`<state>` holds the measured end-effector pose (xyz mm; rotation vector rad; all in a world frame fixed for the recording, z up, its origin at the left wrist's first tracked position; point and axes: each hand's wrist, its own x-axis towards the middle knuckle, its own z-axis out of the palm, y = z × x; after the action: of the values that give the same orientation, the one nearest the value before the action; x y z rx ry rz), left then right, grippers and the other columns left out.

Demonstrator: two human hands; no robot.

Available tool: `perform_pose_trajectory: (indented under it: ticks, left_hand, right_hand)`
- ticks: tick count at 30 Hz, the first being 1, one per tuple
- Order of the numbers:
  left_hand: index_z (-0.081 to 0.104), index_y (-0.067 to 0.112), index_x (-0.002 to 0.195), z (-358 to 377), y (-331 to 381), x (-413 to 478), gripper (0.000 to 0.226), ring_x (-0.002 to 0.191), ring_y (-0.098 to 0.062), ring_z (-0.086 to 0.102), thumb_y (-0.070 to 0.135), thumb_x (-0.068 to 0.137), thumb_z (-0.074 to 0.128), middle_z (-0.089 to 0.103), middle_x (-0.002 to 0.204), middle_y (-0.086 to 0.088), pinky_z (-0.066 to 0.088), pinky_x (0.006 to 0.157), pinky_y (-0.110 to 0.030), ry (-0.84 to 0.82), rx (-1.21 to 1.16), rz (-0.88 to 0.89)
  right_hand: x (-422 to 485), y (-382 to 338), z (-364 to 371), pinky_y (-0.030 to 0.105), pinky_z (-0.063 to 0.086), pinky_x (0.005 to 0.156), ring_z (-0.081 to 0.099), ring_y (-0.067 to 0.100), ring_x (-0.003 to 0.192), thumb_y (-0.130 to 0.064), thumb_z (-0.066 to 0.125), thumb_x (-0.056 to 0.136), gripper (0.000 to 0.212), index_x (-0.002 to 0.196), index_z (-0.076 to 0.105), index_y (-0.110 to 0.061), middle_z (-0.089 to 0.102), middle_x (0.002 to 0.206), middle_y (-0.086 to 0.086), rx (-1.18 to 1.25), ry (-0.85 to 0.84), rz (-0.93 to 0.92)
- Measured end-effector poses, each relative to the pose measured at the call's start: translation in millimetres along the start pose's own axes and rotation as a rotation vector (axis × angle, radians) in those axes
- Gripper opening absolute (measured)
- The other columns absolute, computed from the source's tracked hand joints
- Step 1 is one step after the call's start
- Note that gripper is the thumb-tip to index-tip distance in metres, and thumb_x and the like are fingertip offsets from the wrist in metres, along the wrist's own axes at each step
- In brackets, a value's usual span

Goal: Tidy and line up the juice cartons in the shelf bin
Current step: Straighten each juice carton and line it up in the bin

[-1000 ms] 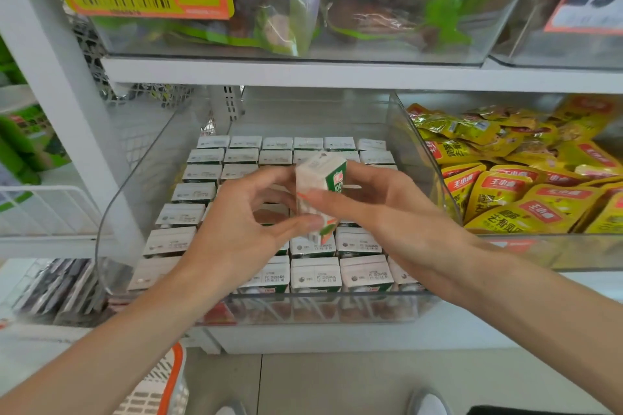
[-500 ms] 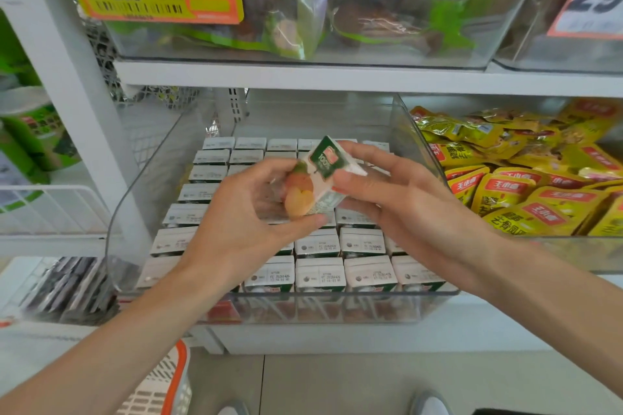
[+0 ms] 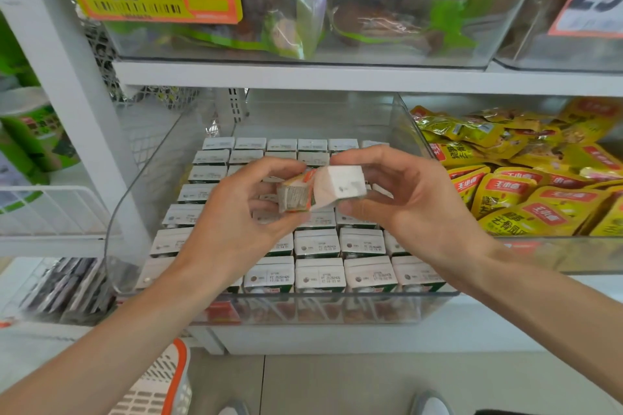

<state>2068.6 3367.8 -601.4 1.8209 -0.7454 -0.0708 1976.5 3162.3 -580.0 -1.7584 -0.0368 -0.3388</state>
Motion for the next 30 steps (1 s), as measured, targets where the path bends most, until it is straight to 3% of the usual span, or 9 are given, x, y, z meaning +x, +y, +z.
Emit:
perform_pose_trajectory:
  ticks: [7,10,12,15,17,22,26,30]
  left_hand:
    - [0.069,0.041,0.123,-1.8,-4.9,-0.2,0.06,0.114,0.0,0.065,0.007,0.079,0.088,0.066,0.123,0.018,0.057,0.087,-0.016,-0.007,0.038,0.029]
    - [0.07,0.037,0.127,-1.9,-4.5,-0.6,0.055,0.109,-0.001,0.066,0.012,0.082,0.087,0.064,0.119,0.014,0.056,0.085,-0.014,-0.001,0.045,0.034]
    - [0.073,0.034,0.124,-2.2,-3.8,-0.9,0.051,0.104,-0.003,0.067,0.013,0.08,0.087,0.063,0.115,0.013,0.056,0.082,-0.012,0.023,0.049,0.04]
    - [0.075,0.029,0.121,-1.5,-2.3,-1.7,0.052,0.101,-0.007,0.066,0.008,0.075,0.089,0.062,0.112,0.011,0.055,0.079,-0.011,0.02,0.115,0.059]
    - [0.074,0.03,0.121,-0.9,-1.0,-1.7,0.053,0.102,-0.008,0.065,0.01,0.075,0.09,0.061,0.112,0.011,0.055,0.08,-0.013,0.015,0.145,0.069]
    - [0.065,0.039,0.128,-1.3,0.7,-2.4,0.063,0.109,-0.003,0.06,0.033,0.072,0.092,0.06,0.115,0.018,0.052,0.082,-0.011,-0.03,0.176,0.071]
    - [0.066,0.039,0.133,-4.5,-0.2,-2.0,0.062,0.112,-0.001,0.061,0.042,0.075,0.086,0.064,0.117,0.019,0.053,0.085,-0.011,-0.039,0.169,0.091]
    - [0.064,0.043,0.135,-5.6,0.3,-3.0,0.071,0.119,0.003,0.059,0.065,0.069,0.078,0.065,0.123,0.026,0.052,0.093,-0.02,-0.06,0.19,0.083]
  right_hand:
    - [-1.3,1.9,4.2,0.03,0.061,0.095,0.071,0.016,0.118,0.014,0.081,0.081,0.046,0.119,0.076,-0.012,0.073,0.121,0.002,-0.081,-0.01,-0.11]
    - [-0.1,0.7,3.8,0.02,0.059,0.092,0.073,0.008,0.113,0.006,0.081,0.086,0.049,0.128,0.074,-0.018,0.077,0.121,-0.008,-0.025,0.006,-0.007]
    - [-0.8,0.0,4.8,0.021,0.059,0.093,0.073,0.006,0.111,-0.009,0.084,0.086,0.05,0.131,0.073,-0.029,0.076,0.124,-0.015,0.0,-0.012,0.109]
    - [-3.0,1.7,7.5,0.015,0.056,0.095,0.075,0.006,0.109,-0.026,0.086,0.084,0.045,0.127,0.075,-0.036,0.078,0.118,-0.019,0.056,-0.053,0.227]
    - [-2.0,0.4,7.6,0.01,0.056,0.088,0.075,0.004,0.108,-0.027,0.087,0.083,0.044,0.125,0.077,-0.036,0.077,0.117,-0.023,0.076,-0.015,0.245]
    - [1.0,-4.0,4.6,0.009,0.056,0.075,0.074,-0.004,0.099,-0.017,0.092,0.074,0.057,0.124,0.077,-0.036,0.071,0.126,-0.01,0.087,0.055,0.241]
    - [1.5,-5.1,6.6,0.009,0.056,0.075,0.074,-0.006,0.094,-0.019,0.094,0.072,0.055,0.122,0.078,-0.035,0.075,0.113,-0.012,0.096,0.071,0.227]
    - [3.6,-1.7,10.3,0.027,0.06,0.093,0.079,0.011,0.097,-0.042,0.093,0.064,0.056,0.116,0.079,-0.026,0.077,0.114,-0.005,0.094,0.147,0.266]
